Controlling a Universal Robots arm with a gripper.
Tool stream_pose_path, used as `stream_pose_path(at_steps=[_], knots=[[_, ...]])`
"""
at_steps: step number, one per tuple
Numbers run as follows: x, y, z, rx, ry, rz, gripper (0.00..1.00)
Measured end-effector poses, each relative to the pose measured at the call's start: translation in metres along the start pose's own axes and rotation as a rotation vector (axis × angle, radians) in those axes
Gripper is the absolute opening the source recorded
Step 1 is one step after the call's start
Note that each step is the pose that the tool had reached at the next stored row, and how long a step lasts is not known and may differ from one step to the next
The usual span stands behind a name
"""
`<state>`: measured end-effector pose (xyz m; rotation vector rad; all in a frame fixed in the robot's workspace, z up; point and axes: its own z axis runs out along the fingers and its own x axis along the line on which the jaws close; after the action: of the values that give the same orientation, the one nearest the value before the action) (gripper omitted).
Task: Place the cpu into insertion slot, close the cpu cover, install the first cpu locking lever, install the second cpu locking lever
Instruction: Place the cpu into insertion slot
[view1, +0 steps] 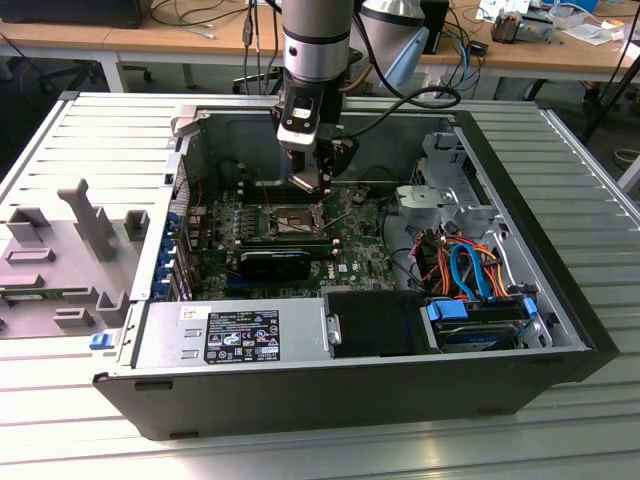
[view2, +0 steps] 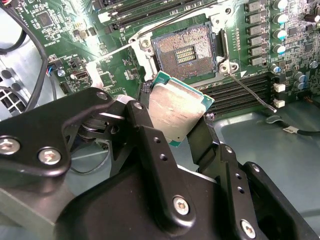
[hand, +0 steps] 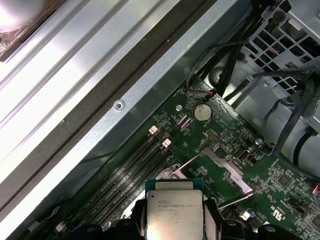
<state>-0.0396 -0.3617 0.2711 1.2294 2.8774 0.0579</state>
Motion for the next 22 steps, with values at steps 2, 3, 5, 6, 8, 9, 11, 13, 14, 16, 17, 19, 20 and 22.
stream_pose_path(at_steps=[2, 3, 5, 6, 8, 9, 11, 13, 14, 16, 17, 19, 20, 22], knots=[[0.0000, 0.0000, 0.0000, 0.0000, 0.0000, 0.002, 0.55], [0.0000, 0.0000, 0.0000, 0.0000, -0.0001, 0.003, 0.55], [0.0000, 0.0000, 0.0000, 0.0000, -0.0002, 0.004, 0.55], [0.0000, 0.0000, 0.0000, 0.0000, -0.0002, 0.005, 0.55], [0.0000, 0.0000, 0.0000, 0.0000, -0.0002, 0.007, 0.55], [0.0000, 0.0000, 0.0000, 0.0000, -0.0003, 0.008, 0.55], [0.0000, 0.0000, 0.0001, 0.0000, -0.0004, 0.010, 0.55], [0.0000, 0.0000, 0.0001, 0.0000, -0.0005, 0.012, 0.55], [0.0000, 0.0000, 0.0001, 0.0000, -0.0005, 0.014, 0.55], [0.0000, 0.0000, 0.0001, -0.0001, -0.0007, 0.016, 0.55], [0.0000, 0.0000, 0.0001, 0.0000, -0.0006, 0.016, 0.55], [0.0000, 0.0000, 0.0001, 0.0000, -0.0007, 0.018, 0.55], [0.0000, 0.0000, 0.0001, 0.0000, -0.0007, 0.019, 0.55], [0.0000, 0.0000, 0.0001, 0.0000, -0.0008, 0.020, 0.55]])
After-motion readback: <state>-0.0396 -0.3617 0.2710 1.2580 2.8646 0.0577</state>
